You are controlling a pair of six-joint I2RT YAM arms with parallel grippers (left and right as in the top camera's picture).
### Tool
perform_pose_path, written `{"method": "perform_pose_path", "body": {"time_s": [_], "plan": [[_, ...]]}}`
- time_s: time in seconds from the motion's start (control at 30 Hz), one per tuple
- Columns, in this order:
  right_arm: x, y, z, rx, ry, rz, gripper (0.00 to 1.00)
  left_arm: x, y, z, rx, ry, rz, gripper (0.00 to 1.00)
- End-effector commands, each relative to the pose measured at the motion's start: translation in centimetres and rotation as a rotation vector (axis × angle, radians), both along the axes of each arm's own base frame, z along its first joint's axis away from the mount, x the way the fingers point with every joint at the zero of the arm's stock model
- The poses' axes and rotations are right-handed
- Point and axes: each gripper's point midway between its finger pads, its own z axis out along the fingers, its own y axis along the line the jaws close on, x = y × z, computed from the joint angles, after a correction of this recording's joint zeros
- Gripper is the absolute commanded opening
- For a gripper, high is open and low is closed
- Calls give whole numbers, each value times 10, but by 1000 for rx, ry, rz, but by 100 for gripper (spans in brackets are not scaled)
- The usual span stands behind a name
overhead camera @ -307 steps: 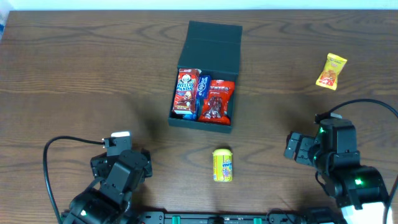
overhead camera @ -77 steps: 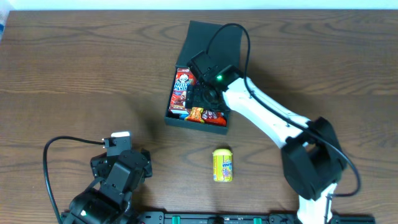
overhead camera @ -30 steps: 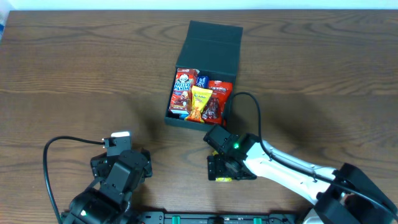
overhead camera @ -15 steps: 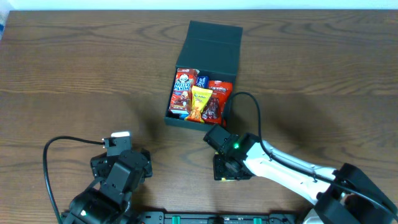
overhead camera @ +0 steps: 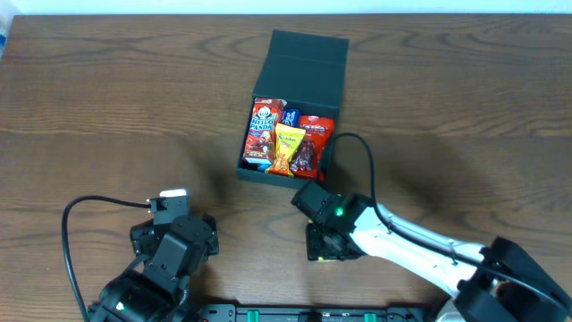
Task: Pack container
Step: 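Lift the candy jar and carry it into the green box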
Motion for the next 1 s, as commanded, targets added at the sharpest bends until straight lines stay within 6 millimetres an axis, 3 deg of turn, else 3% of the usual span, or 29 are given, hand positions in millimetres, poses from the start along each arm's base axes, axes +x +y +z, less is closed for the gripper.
{"method": "perform_pose_path", "body": {"time_s": [0.0,0.17,0.23,0.43,0.57,0.8,0.97], "plan": [[3,10,22,62,-60,-6,19,0,3,1,1,-9,20,96],[14,25,59,162,-134,-5,18,0,3,1,1,-9,20,96],[21,34,80,205,-172,-6,13,0,3,1,1,-9,20,96],[59,51,136,251,-355,-3,15,0,3,1,2,-10,20,95],[92,42,161,226,-485,-93,13,0,3,1,1,-9,20,96],[149,7,153,144,-501,-248,6,0,3,1,1,-9,20,96],[183,0,141,122,-463,-246,8,0,3,1,2,-10,20,96]]}}
